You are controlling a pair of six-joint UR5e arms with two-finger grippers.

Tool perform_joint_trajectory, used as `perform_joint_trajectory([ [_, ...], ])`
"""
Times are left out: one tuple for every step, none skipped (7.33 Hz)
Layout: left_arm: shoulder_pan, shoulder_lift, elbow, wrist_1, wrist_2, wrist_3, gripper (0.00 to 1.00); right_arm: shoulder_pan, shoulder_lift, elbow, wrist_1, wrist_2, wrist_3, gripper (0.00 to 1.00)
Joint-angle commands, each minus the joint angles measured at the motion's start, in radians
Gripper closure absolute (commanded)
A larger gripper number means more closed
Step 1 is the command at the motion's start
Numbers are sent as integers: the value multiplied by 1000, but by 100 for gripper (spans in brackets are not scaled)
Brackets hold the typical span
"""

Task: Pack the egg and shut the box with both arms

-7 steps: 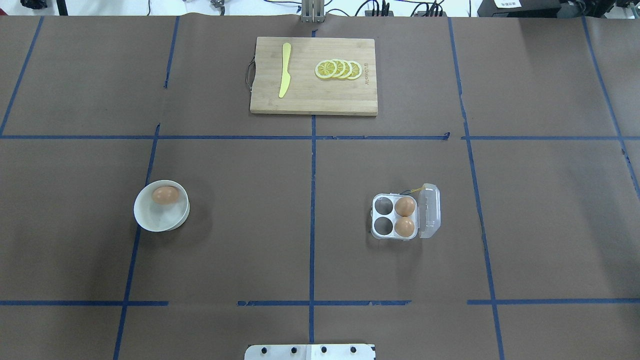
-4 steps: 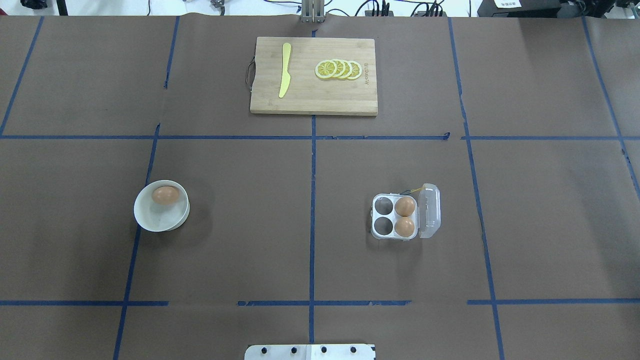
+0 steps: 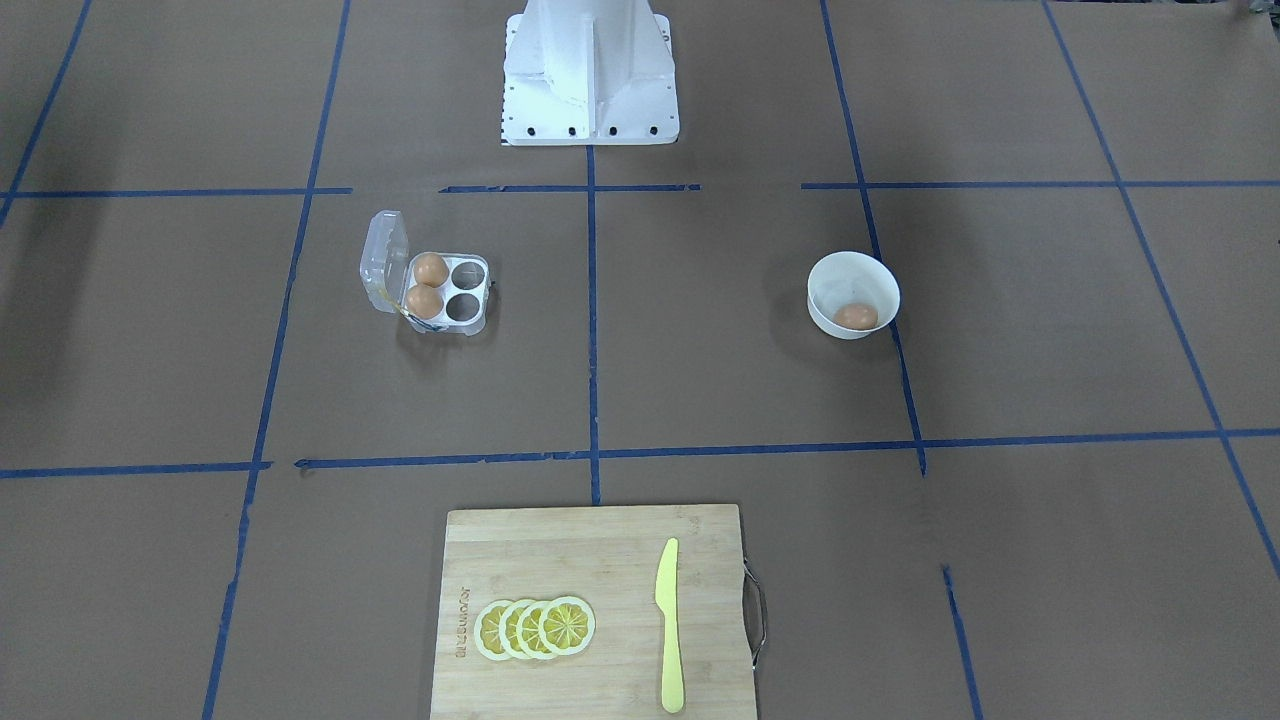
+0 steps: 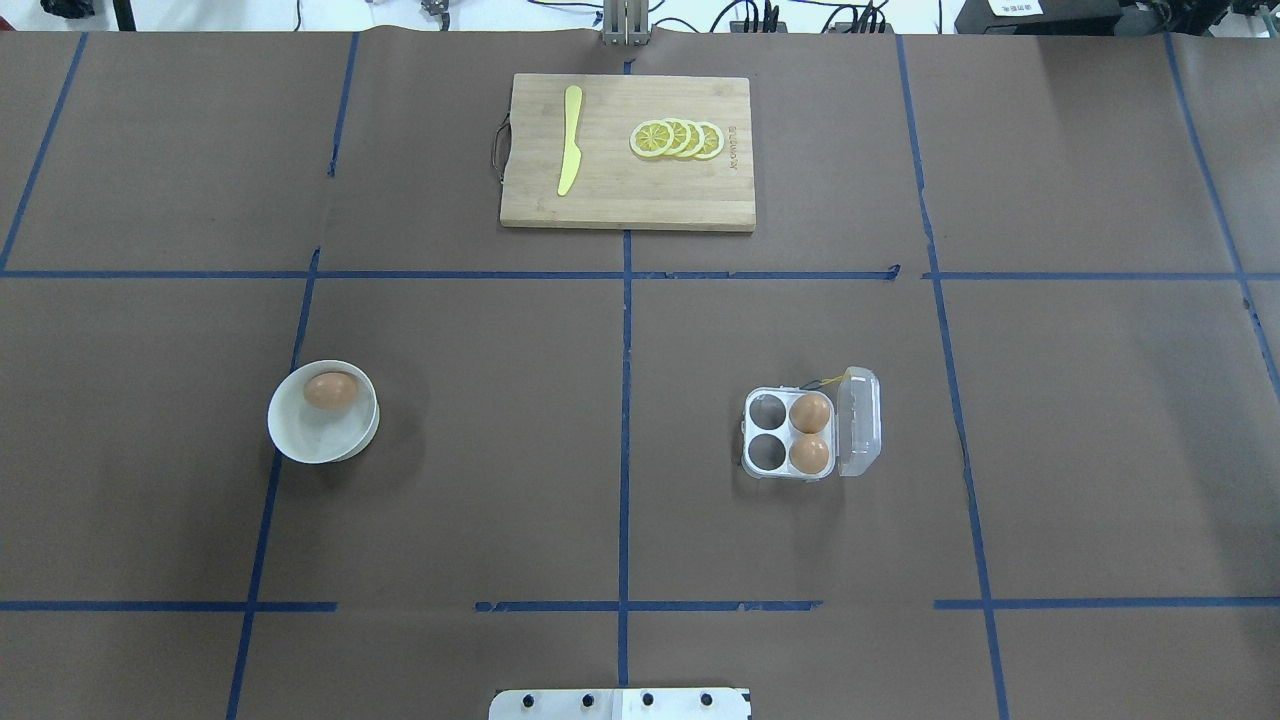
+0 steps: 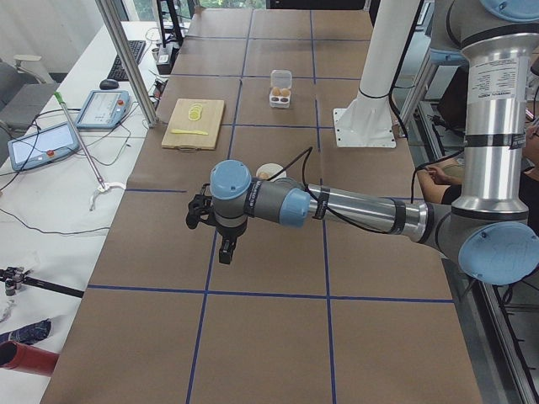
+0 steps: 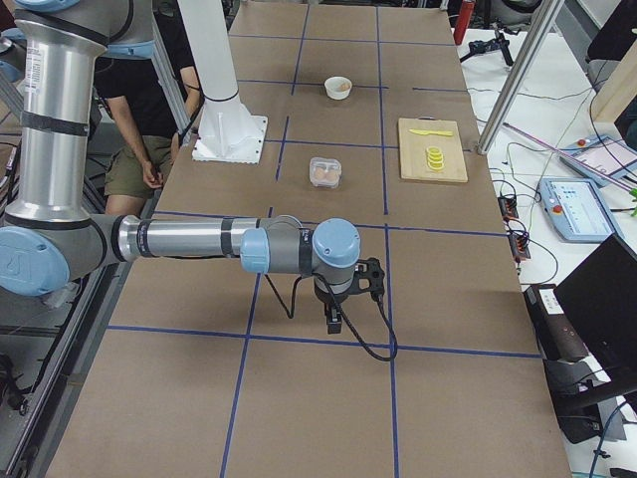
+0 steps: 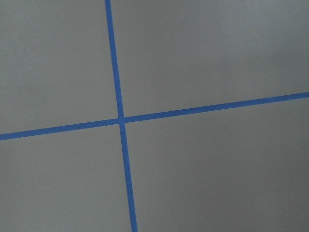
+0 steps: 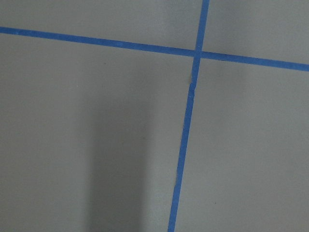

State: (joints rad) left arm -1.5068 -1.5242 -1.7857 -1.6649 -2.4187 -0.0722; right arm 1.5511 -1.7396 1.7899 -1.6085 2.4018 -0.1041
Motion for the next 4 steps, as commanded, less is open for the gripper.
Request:
perform_joint_trajectory([
  [14,-2,-24,-44,-36,-64,0,0,3,-12,1,9,1,0],
  [43,-2,-52,-68,-37,-184,0,0,5,-6,2,11,-2,0],
  [106,-2,-93,-125,-37,-368,0,0,5,-6,68,10,-2,0],
  [164,-1,-99,-227,-37,-540,0,0,-3,-9,149,16,7,0],
])
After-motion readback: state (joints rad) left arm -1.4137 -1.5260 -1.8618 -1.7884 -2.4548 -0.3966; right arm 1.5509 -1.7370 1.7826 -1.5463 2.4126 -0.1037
